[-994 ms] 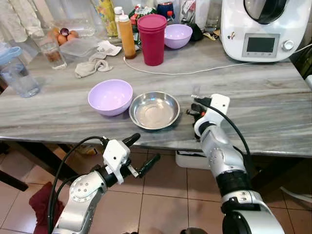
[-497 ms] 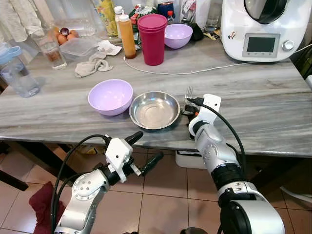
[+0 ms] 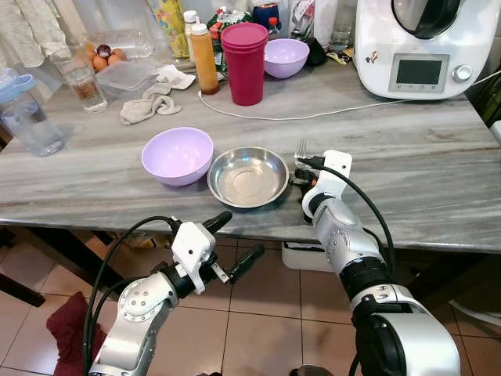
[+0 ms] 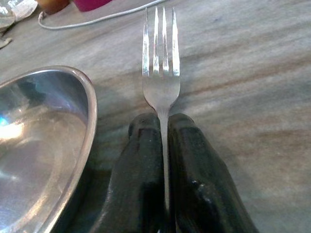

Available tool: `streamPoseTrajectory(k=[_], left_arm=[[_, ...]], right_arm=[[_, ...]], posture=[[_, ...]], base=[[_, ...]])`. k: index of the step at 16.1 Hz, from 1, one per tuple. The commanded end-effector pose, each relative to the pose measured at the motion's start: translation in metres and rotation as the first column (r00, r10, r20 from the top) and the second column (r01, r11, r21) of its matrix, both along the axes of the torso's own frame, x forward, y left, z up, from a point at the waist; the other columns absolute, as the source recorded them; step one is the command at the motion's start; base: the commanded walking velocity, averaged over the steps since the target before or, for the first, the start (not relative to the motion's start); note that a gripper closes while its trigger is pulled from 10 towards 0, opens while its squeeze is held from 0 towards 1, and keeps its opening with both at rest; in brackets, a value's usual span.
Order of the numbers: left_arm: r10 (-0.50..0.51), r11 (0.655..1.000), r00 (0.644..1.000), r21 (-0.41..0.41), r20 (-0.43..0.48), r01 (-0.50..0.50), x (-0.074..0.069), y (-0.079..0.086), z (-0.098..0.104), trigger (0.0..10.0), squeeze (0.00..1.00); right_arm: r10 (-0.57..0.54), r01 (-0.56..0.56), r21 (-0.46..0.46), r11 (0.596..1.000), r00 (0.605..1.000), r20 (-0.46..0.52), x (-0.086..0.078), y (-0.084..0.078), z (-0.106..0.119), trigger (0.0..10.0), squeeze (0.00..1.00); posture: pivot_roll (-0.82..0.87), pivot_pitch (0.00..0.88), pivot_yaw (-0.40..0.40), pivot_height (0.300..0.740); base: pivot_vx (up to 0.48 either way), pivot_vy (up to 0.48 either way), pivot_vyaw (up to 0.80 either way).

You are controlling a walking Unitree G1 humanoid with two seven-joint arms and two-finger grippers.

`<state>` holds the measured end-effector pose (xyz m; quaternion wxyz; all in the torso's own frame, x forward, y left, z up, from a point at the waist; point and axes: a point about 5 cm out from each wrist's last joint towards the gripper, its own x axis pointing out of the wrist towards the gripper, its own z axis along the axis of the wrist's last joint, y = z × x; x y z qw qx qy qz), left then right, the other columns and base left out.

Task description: Setting the table

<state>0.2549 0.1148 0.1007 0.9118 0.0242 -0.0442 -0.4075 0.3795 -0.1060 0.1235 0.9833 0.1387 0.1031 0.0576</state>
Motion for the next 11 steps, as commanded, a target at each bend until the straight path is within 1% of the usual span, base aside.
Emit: streamPoseTrajectory(k=[1,2,3,6,8,11], left_arm=[[0.000,1.000,1.000,0.013,0.008,0.000,-0.001,0.000,0.001,10.0,0.00],[0.001,1.000,1.000,0.013,0.007,-0.001,-0.001,0.000,0.001,10.0,0.00],[0.002,1.000,1.000,0.014,0.006,-0.002,-0.001,0.000,0.001,10.0,0.00],[0.001,1.000,1.000,0.019,0.006,-0.001,-0.001,0.000,0.000,10.0,0.00],[0.001,1.000,1.000,0.021,0.007,-0.001,-0.001,0.001,0.000,10.0,0.00],[0.001,1.000,1.000,0.024,0.012,-0.002,0.001,0.000,0.000,10.0,0.00]], right_arm=[[0.017,-0.017,-0.004,1.000,0.999,-0.038,-0.002,0.003,-0.008,10.0,0.68],[0.014,-0.015,-0.007,1.000,0.999,-0.043,-0.003,0.001,-0.010,10.0,0.86],[0.012,-0.012,-0.006,1.000,0.999,-0.047,-0.004,-0.001,-0.012,10.0,1.00],[0.002,-0.002,-0.011,1.000,0.999,-0.043,-0.004,-0.004,-0.012,10.0,1.00],[-0.005,0.005,-0.030,1.000,1.000,-0.004,-0.003,-0.006,-0.006,10.0,1.00],[-0.031,0.034,-0.038,0.999,0.996,0.089,0.000,-0.012,0.012,10.0,1.00]], posture=[[-0.26,0.110,0.066,0.740],[-0.26,0.110,0.065,0.740],[-0.26,0.110,0.067,0.740],[-0.26,0.110,0.068,0.740],[-0.26,0.109,0.071,0.740],[-0.26,0.108,0.073,0.740]], base=[[0.000,0.000,0.00],[0.000,0.000,0.00],[0.000,0.000,0.00],[0.000,0.000,0.00],[0.000,0.000,0.00],[0.000,0.000,0.00]])
